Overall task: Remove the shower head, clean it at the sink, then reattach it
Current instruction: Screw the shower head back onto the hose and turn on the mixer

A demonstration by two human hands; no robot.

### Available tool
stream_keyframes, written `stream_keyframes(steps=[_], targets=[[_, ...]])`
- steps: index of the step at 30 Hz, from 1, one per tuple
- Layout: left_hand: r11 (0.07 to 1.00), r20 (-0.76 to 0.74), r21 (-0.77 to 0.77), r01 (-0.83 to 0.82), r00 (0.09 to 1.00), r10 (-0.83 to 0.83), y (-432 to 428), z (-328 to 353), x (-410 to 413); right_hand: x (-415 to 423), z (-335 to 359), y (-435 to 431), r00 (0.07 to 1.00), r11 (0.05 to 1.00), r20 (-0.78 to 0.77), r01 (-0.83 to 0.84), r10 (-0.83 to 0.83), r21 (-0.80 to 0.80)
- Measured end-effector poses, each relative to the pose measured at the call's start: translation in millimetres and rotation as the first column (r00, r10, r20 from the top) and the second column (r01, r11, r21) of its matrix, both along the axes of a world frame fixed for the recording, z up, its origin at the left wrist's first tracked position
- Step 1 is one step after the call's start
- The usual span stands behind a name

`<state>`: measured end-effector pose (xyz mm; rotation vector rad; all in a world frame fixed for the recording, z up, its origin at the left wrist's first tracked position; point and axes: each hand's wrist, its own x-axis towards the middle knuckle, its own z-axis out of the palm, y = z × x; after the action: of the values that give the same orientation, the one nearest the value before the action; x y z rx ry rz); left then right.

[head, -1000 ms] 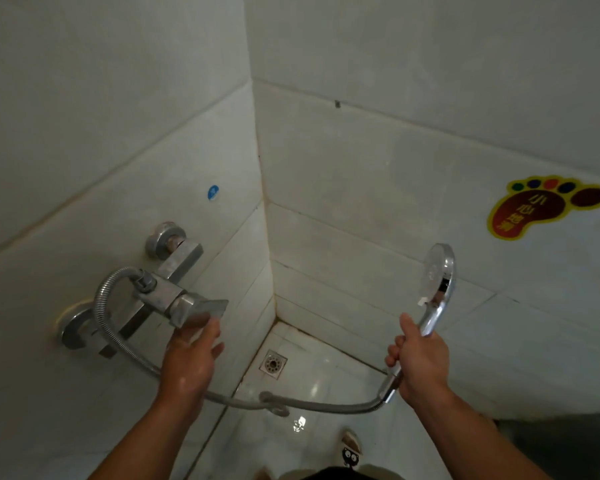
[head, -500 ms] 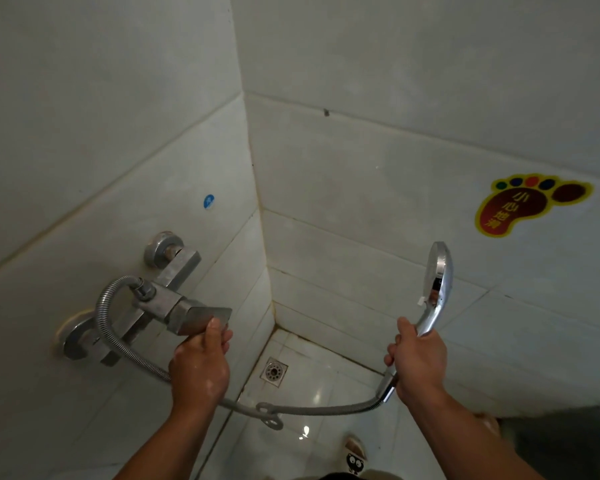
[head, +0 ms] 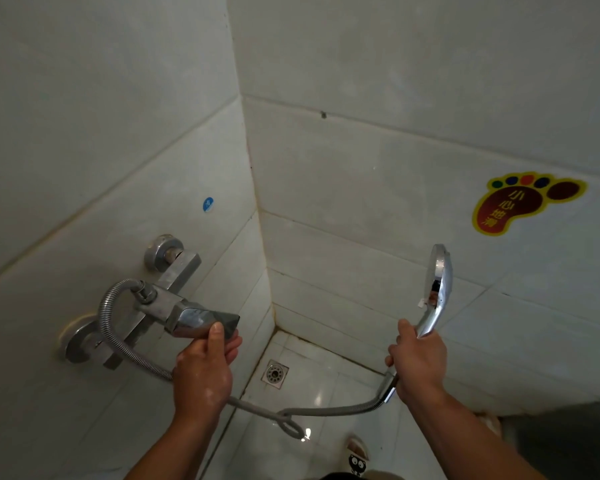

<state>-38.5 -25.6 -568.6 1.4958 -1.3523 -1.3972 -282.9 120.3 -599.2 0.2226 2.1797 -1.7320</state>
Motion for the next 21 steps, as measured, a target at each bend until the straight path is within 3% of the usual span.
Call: stream_keyframes(steps=[21], targets=[[0.999, -0.092, 0.043, -0.006, 0.996, 0.010, 2.3, 2.8, -2.7, -0.9, -2.0, 0.7, 1.000, 1.000, -0.006, 0.021, -0.021, 0.005]])
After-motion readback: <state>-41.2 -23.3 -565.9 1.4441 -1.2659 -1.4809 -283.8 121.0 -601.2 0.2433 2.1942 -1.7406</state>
